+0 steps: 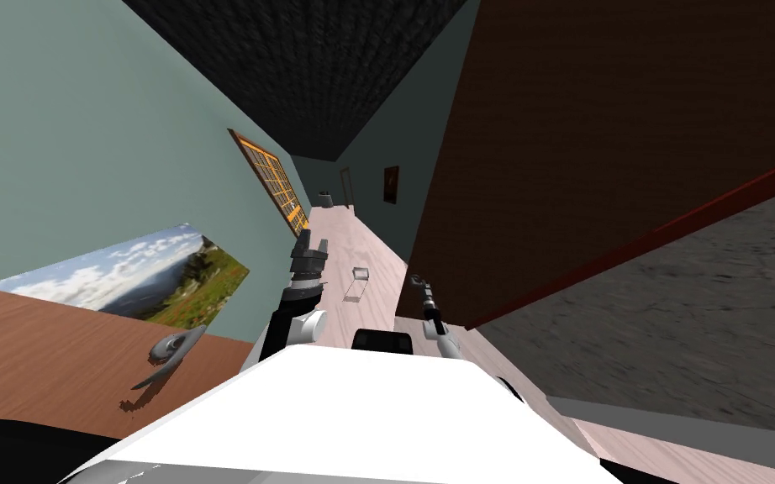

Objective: Push the door open

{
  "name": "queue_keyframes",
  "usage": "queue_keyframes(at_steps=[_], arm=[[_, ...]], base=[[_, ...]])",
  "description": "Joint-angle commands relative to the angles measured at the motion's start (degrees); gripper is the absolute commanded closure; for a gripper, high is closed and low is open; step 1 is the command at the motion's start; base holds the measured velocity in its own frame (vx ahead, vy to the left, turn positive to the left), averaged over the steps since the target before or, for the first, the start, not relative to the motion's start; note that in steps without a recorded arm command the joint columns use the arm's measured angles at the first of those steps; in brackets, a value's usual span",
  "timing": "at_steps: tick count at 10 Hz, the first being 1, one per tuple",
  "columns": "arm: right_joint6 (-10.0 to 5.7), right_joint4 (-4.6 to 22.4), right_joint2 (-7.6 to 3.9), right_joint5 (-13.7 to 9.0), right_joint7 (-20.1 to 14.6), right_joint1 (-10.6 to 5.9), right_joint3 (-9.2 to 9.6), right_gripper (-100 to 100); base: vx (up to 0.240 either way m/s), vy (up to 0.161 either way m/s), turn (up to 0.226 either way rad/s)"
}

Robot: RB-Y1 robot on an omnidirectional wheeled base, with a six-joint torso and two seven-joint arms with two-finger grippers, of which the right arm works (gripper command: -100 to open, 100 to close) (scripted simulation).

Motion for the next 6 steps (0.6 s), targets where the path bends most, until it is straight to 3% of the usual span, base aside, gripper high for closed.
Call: queue_keyframes(at_steps=[1,4,5,6], arm=[[-0.35,0.35,-0.65,-1.05,0.85,-0.2,-1.74,100],[-0.35,0.35,-0.65,-1.05,0.85,-0.2,-1.74,100],[-0.31,0.41,-0.8,-1.87,1.45,-0.15,-2.95,100],[-0.31,0.41,-0.8,-1.87,1.45,-0.15,-2.95,100]], base=[[0.18,0.087,-0.071],[0.071,0.035,-0.011],[0.101,0.06,-0.049],[0.142,0.078,-0.065]])
